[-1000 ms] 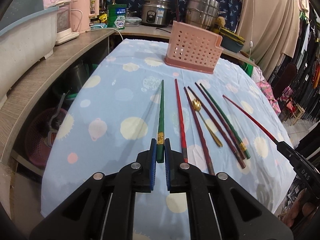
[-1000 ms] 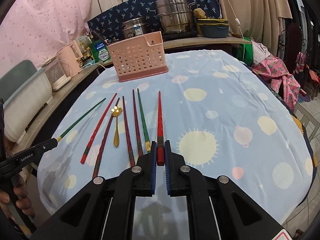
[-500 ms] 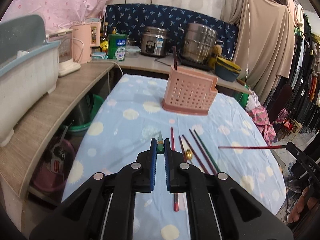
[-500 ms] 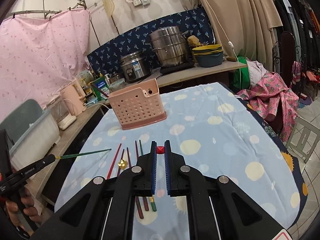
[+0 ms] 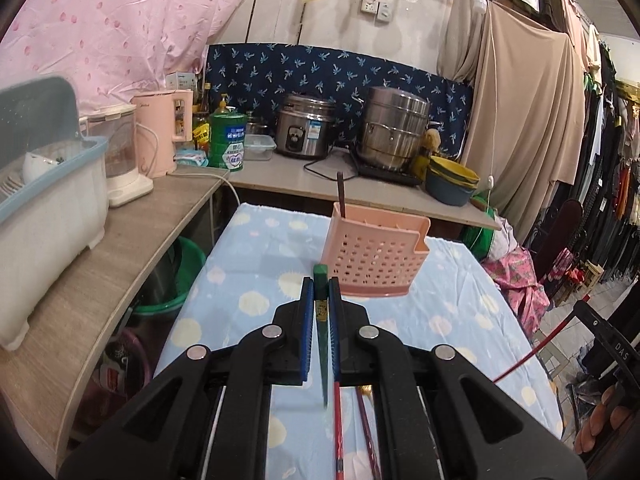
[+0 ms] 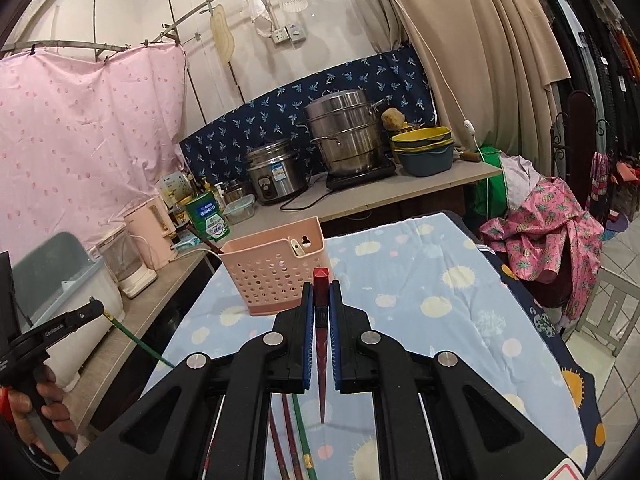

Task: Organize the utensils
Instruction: 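Lift the green chopstick with the left tool while the right tool lifts the red chopstick toward the caddy, then insert the green chopstick into the caddy and open the left tool while the right tool releases the red one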

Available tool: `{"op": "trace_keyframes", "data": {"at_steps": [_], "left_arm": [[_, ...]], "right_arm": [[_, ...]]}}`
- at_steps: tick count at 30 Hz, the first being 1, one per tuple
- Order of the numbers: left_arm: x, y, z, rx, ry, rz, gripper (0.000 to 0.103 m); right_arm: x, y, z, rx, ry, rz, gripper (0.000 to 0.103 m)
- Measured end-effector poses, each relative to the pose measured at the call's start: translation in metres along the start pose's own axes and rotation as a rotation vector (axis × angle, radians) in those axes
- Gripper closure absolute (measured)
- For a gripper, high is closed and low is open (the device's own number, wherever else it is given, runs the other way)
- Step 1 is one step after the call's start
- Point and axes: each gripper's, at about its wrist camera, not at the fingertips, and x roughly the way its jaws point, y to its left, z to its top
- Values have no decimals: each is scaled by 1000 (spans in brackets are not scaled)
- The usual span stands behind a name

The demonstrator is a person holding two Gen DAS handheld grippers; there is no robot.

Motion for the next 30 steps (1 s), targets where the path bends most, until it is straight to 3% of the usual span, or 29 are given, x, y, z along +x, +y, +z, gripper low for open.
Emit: {"op": "trace_keyframes", "data": {"at_steps": [8,15,30], "left_arm": [[6,-8,35,8,-52,-11,96],[13,-26,79,9,-145,-45,96],[60,-43,164,-35,-320,-52,96]], "right_arm": [[19,-1,35,21,-36,33,96],[39,11,73,37,-101,90,96],[116,40,149,90,-220,141,96]]}}
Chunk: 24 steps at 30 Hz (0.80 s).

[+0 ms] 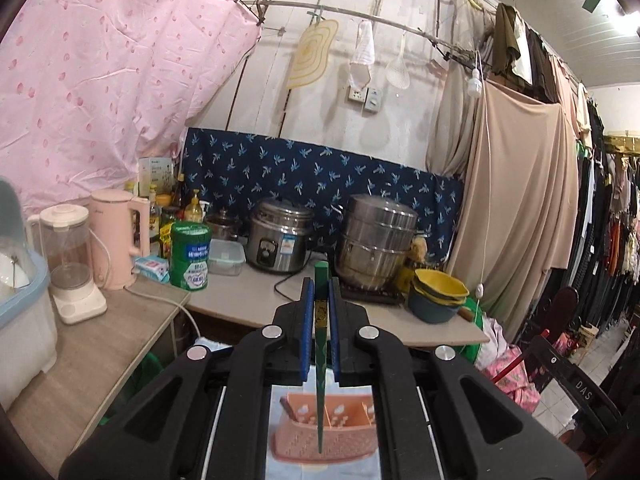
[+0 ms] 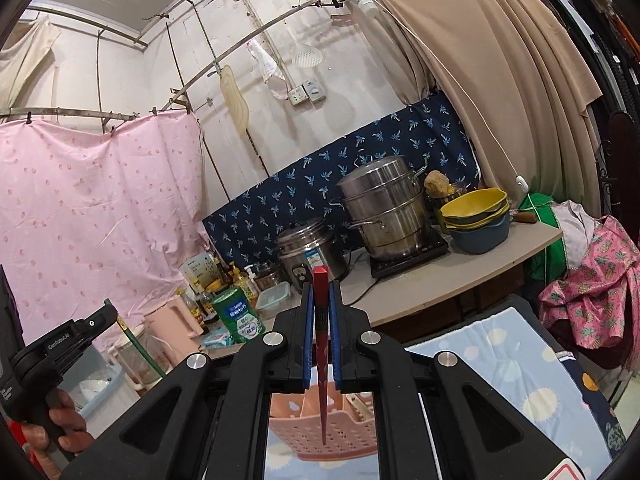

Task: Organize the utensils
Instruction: 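Insert the green chopstick into the caddy and open the left tool while the right tool releases the red one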

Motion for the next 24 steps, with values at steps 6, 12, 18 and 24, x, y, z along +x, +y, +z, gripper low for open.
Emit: {"op": "trace_keyframes", "data": {"at_steps": [6,12,18,24], "left_arm": [[37,-2,4,8,-14,11,96],[70,3,-20,6,50,31,96],[85,10,-46,15,111,42,96],[85,18,-57,-10,138,45,96]], "right_arm": [[36,1,2,7,-12,4,96],[64,-6,-12,22,22,-3,96],[79,-13,-32,0,78,-23,96],[82,-19,-46,-7,110,-45,95]]}}
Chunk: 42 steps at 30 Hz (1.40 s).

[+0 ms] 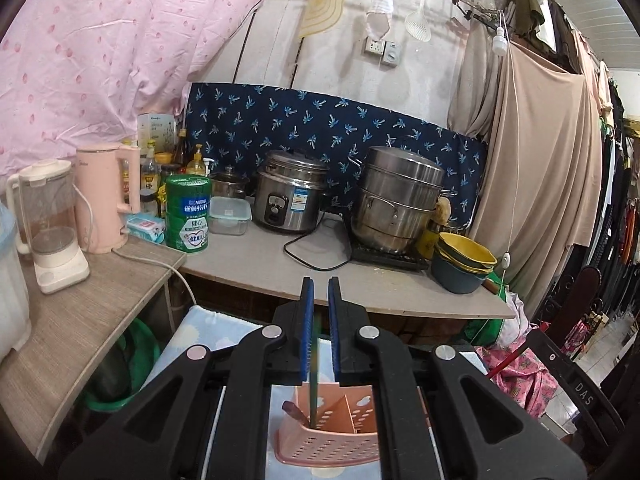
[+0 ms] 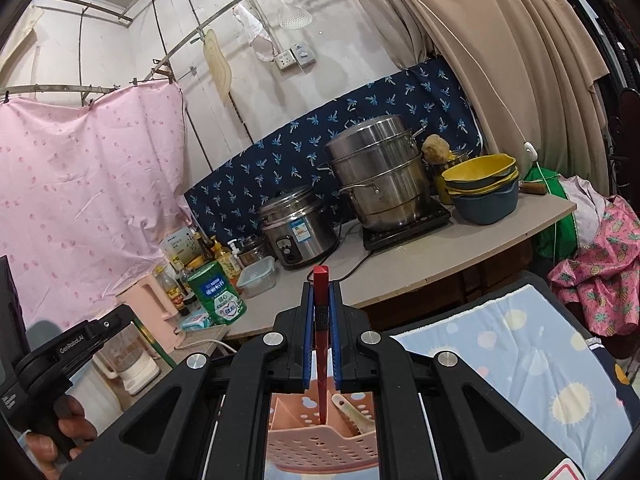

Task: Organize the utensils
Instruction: 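Insert the green chopstick into the caddy and open the left tool while the right tool releases the red one, then move both tools back down toward the remaining chopsticks on the table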

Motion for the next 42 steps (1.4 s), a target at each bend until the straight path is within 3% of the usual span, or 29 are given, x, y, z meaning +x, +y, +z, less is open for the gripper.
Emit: {"op": "trace_keyframes", "data": {"at_steps": [2,6,12,21,25,28,36,42], "left_arm": [[-1,1,-1,-1,10,4,94],[-6,6,-6,-13,21,14,78],[-16,13,-14,-28,37,18,70],[-46,11,-27,4,63,19,69],[-64,11,-41,7,113,7,65],[-80,13,-62,6,168,-7,58],[-120,33,-151,-15,361,-9,58],[-140,47,-208,-39,460,1,58]], "right_arm": [[-1,-1,-2,2,0,-2,94],[-6,-2,-5,7,-1,1,90],[-18,-1,-9,-6,4,0,89],[-46,0,-33,1,50,16,89],[-63,3,-50,11,110,48,89],[-82,3,-70,16,167,64,89],[-137,-12,-155,53,360,32,89],[-165,-29,-205,100,460,-4,87]]}}
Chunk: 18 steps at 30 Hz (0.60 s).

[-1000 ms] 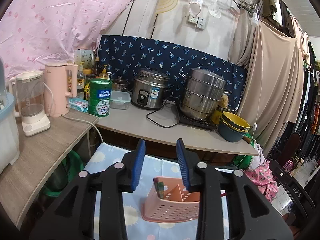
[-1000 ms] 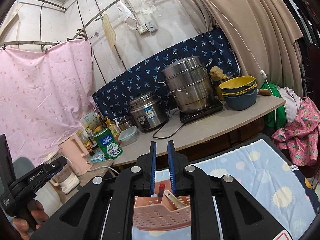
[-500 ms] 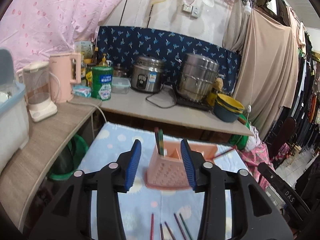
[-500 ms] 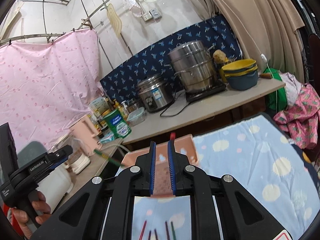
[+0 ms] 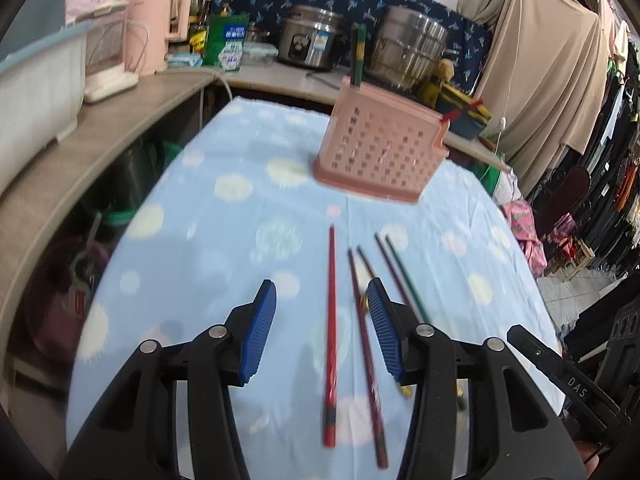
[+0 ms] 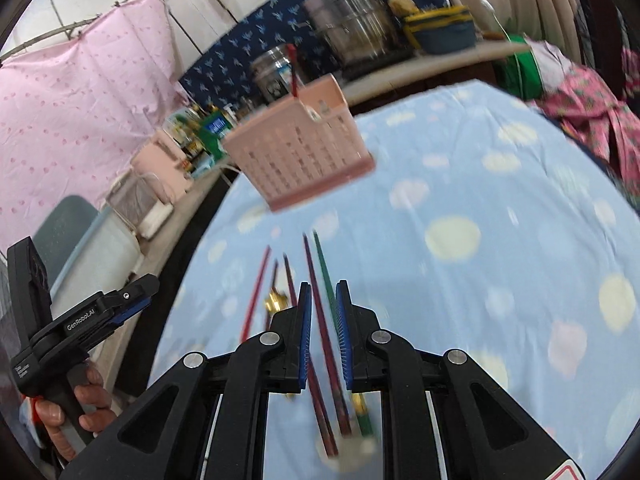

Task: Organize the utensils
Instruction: 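Move both tools back down toward the remaining chopsticks on the table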

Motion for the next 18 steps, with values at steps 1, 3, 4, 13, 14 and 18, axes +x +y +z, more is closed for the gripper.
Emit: {"op": "trace_keyframes", "data": {"at_steps": [1,3,4,13,14,18], "left_arm": [[1,2,-11,-1,15,2,58],[4,5,-26,8,35,17,58],[4,5,-34,16,43,28,58],[8,2,-76,53,75,48,58],[8,2,-79,61,73,54,58],[8,0,-89,80,66,56,58]], "right_arm": [[0,-3,-8,6,15,-7,87],[-1,-7,-24,4,41,-25,87],[-1,-6,-32,-9,50,-38,87],[3,4,-80,-185,69,-175,87],[3,4,-81,-189,70,-175,87],[6,4,-84,-199,73,-182,87]]}}
